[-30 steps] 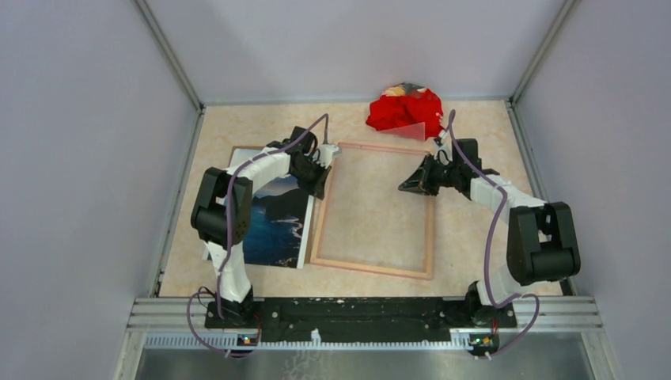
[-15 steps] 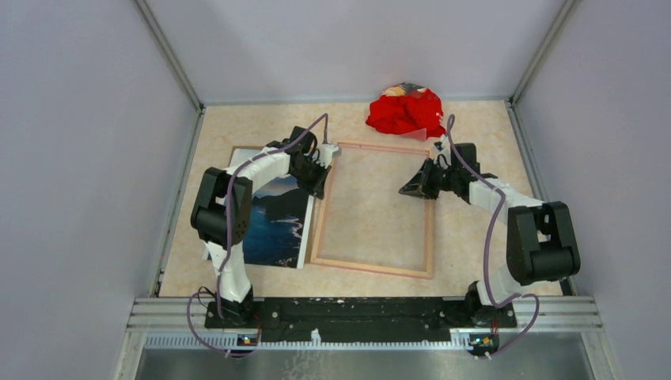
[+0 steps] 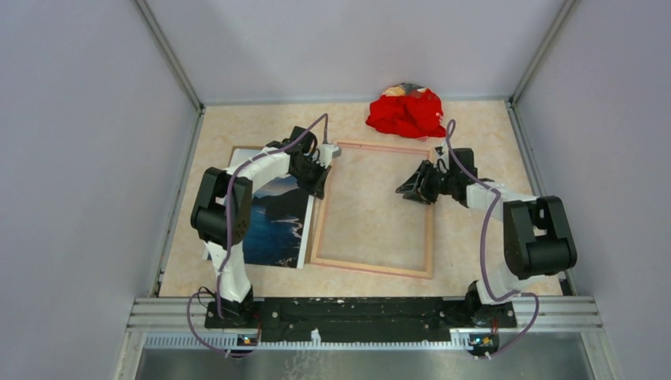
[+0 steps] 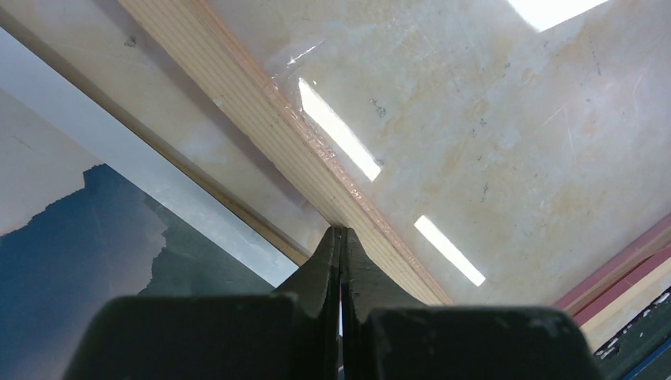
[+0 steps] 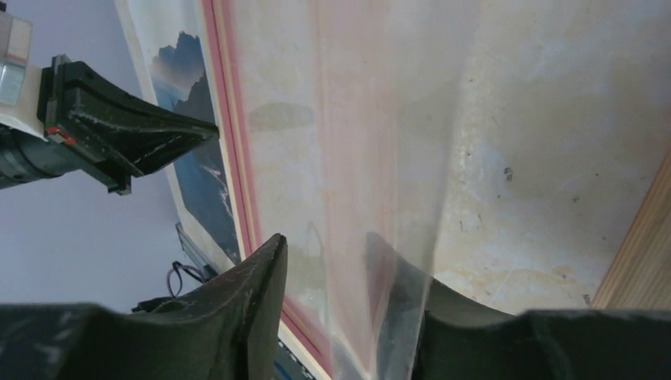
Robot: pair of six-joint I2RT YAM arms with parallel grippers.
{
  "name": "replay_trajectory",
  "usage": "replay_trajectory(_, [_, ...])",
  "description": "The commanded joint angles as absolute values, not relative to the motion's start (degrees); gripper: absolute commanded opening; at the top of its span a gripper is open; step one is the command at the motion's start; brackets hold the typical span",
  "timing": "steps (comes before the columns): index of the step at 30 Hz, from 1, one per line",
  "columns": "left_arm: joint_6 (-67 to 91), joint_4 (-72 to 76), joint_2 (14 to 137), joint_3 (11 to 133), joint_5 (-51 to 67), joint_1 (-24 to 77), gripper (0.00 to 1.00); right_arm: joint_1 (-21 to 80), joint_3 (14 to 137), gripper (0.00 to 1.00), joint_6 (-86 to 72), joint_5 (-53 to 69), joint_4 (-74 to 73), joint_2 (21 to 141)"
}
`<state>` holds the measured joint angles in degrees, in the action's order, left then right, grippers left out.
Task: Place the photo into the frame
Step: Place the photo frame item in the photo frame.
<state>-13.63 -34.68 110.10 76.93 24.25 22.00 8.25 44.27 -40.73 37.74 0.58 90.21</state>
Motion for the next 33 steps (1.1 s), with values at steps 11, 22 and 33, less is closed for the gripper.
replay_trajectory(11, [-14.3,-33.9,110.7,74.4,24.4,23.3,0.0,10.4,53.2,0.91,-32.1,24.2,-16.0,88.6])
replay_trajectory(22, [-14.2,-34.0,110.7,74.7,24.3,23.3,0.0,10.3,55.1,0.99,-28.3,18.5,-22.8,87.0])
replay_trajectory(33, [-14.4,-34.2,110.7,74.9,23.9,23.3,0.0,10.4,57.3,0.99,-26.7,14.6,-26.5,87.0])
